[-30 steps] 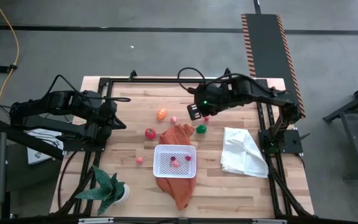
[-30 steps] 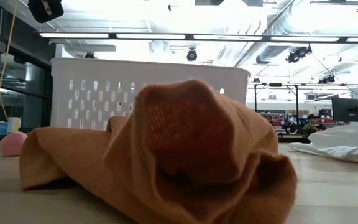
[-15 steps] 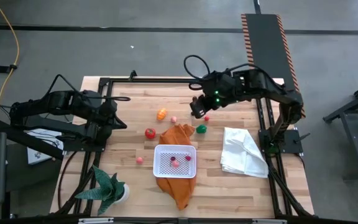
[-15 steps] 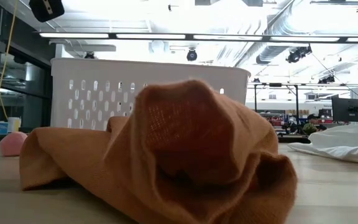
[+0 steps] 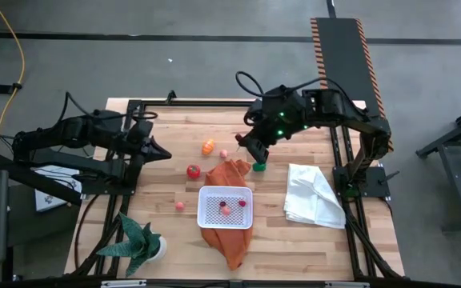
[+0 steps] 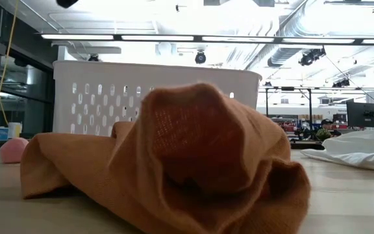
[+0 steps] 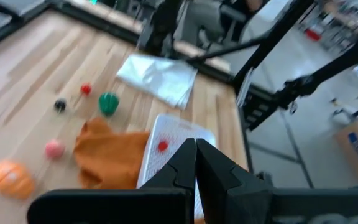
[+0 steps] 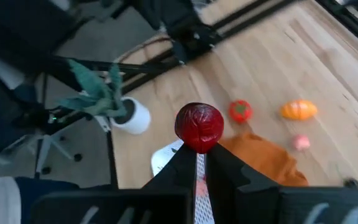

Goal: Pick and placing Produce into tupperware
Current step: Put the bottom red cherry into the white basket

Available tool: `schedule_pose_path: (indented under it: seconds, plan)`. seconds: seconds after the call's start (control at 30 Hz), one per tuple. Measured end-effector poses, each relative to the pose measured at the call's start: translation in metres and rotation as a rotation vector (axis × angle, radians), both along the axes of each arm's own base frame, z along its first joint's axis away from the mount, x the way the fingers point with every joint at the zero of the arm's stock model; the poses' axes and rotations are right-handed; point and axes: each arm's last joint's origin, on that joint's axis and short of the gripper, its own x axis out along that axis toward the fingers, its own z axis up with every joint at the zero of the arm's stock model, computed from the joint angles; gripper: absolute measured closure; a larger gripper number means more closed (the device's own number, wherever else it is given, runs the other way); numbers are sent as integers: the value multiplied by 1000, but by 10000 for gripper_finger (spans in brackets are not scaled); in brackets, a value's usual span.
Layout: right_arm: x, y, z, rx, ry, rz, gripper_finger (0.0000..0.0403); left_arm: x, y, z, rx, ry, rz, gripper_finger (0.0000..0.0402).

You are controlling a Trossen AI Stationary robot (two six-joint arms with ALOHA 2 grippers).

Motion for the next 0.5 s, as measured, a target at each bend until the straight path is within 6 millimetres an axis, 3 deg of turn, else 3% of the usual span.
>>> schedule_pose_path:
  seconds: [0.23, 0.5]
  plan:
    - [11, 2, 4, 9, -112, 74, 394, 2, -2, 14, -4, -152, -69, 401]
    - [37, 16, -20, 50, -62, 116, 394, -27, -7, 30, 22, -321, -101, 401]
